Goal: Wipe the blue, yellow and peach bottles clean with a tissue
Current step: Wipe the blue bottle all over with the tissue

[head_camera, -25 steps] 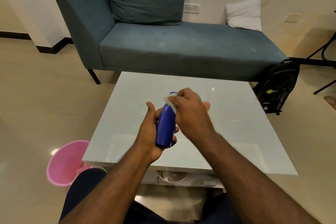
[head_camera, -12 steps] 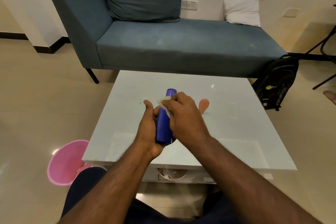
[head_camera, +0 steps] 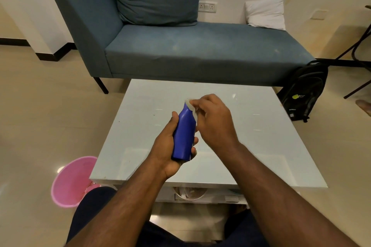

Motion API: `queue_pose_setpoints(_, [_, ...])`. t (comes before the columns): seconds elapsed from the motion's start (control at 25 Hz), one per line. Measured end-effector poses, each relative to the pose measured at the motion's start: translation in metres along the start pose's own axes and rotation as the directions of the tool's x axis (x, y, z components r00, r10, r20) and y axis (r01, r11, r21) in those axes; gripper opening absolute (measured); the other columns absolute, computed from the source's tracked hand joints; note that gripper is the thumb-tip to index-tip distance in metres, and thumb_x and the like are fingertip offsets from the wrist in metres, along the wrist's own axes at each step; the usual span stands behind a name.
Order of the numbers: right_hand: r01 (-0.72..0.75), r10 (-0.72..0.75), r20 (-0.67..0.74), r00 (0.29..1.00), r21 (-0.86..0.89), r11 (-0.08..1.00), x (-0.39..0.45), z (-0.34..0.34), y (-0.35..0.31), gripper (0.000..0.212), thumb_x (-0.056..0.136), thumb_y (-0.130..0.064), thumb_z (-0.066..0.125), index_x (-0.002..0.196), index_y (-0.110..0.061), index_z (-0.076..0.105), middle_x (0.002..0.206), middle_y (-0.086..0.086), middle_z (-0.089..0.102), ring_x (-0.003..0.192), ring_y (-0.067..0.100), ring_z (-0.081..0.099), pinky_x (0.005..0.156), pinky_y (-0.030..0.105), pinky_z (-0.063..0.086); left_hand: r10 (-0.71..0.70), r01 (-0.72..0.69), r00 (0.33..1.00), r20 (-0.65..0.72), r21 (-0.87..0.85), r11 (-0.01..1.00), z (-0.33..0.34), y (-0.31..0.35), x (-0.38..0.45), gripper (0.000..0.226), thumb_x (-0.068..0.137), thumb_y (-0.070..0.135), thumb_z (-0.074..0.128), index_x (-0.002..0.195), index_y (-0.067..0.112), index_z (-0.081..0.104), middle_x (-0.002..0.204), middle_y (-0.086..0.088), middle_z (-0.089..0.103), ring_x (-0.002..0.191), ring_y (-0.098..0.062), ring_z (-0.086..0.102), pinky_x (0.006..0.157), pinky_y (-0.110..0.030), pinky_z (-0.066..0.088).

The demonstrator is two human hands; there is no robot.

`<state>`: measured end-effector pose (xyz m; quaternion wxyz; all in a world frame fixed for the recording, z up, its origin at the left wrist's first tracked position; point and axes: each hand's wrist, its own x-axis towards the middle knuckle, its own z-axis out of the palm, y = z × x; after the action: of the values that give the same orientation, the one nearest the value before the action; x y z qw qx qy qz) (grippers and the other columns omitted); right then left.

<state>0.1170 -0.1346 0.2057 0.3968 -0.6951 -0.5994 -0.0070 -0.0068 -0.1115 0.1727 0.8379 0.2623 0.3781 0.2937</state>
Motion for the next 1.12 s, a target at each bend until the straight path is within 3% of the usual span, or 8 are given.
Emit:
queue_pose_setpoints(0.16, [-0.004,0.001,0.029,1.0,0.084,0.996,-0.004,0.002,-0.005,0.022,0.088,-0.017,0.066,0.109,-0.011,0.063,0.105,0.0,0.06,0.091,0.012,0.056,0.074,0.009,0.046,0.006,-0.006,1.0,0.016,-0.034,0.999,-0.001,-0.002,-0.002,0.047,0.096,0.054,0.051,0.116,0.013,0.064,0.089,-0.011,0.074,0.07,-0.023,0.067,0.059,-0.032,0.055])
queue_pose_setpoints(0.28, [0.025,-0.025,-0.029,0.999,-0.007,1.0,0.0,-0.003,0.001,0.023,0.087,-0.018,0.066,0.108,-0.009,0.066,0.102,0.005,0.064,0.088,0.013,0.057,0.077,0.03,0.056,0.004,-0.004,1.0,0.023,-0.008,1.0,-0.001,0.0,-0.003,0.051,0.095,0.053,0.053,0.123,0.012,0.061,0.099,-0.013,0.074,0.074,-0.025,0.068,0.06,-0.033,0.056])
queue_pose_setpoints(0.48, [-0.036,0.026,0.096,0.995,0.1,0.994,-0.006,0.0,-0.006,0.012,0.093,-0.022,0.059,0.104,-0.02,0.058,0.099,-0.01,0.056,0.081,0.006,0.058,0.061,0.009,0.044,0.053,-0.053,0.999,0.0,0.027,0.998,-0.001,-0.003,-0.001,0.049,0.094,0.054,0.053,0.122,0.015,0.062,0.091,-0.011,0.074,0.072,-0.023,0.067,0.062,-0.034,0.054])
queue_pose_setpoints(0.64, [-0.096,0.093,0.038,0.995,0.087,0.992,0.005,-0.001,-0.005,0.008,0.094,-0.024,0.057,0.101,-0.021,0.055,0.096,-0.01,0.055,0.082,0.011,0.059,0.063,0.01,0.048,0.057,-0.056,0.998,-0.012,0.064,0.996,0.0,-0.006,0.003,0.053,0.09,0.056,0.056,0.124,0.016,0.061,0.095,-0.012,0.075,0.076,-0.024,0.069,0.064,-0.035,0.056])
queue_pose_setpoints(0.76, [0.04,-0.041,0.054,0.998,0.012,0.999,-0.016,0.012,-0.009,0.007,0.095,-0.032,0.055,0.099,-0.027,0.055,0.101,-0.008,0.056,0.085,0.009,0.062,0.067,0.017,0.052,0.083,-0.083,0.996,-0.015,0.034,0.996,-0.002,-0.007,0.005,0.051,0.096,0.058,0.048,0.123,0.018,0.063,0.094,-0.01,0.076,0.078,-0.025,0.07,0.072,-0.04,0.056])
queue_pose_setpoints(0.96, [0.004,0.004,0.06,0.998,-0.121,0.993,-0.009,0.0,-0.004,0.03,0.087,-0.003,0.052,0.111,-0.016,0.065,0.106,0.004,0.056,0.094,0.016,0.048,0.074,0.018,0.023,0.059,-0.06,0.998,-0.027,-0.016,0.998,-0.005,-0.008,0.004,0.064,0.088,0.07,0.044,0.116,0.017,0.066,0.089,-0.011,0.074,0.072,-0.024,0.067,0.07,-0.037,0.053])
queue_pose_setpoints(1.04, [0.006,0.006,0.089,0.996,-0.135,0.991,-0.01,0.001,-0.016,0.031,0.086,-0.003,0.052,0.11,-0.014,0.065,0.105,0.006,0.055,0.094,0.02,0.048,0.074,0.024,0.029,0.071,-0.073,0.996,-0.044,-0.036,0.997,-0.004,-0.007,0.007,0.067,0.09,0.072,0.039,0.116,0.017,0.066,0.096,-0.012,0.076,0.08,-0.028,0.07,0.076,-0.042,0.056])
queue_pose_setpoints(1.12, [0.129,-0.109,0.177,0.978,-0.106,0.986,-0.023,0.006,-0.023,0.027,0.085,-0.003,0.052,0.107,-0.011,0.066,0.102,0.009,0.055,0.093,0.024,0.049,0.076,0.036,0.042,0.062,-0.065,0.997,-0.038,-0.078,0.995,-0.004,0.001,0.008,0.073,0.09,0.076,0.036,0.123,0.017,0.065,0.112,-0.014,0.075,0.098,-0.033,0.072,0.086,-0.05,0.056])
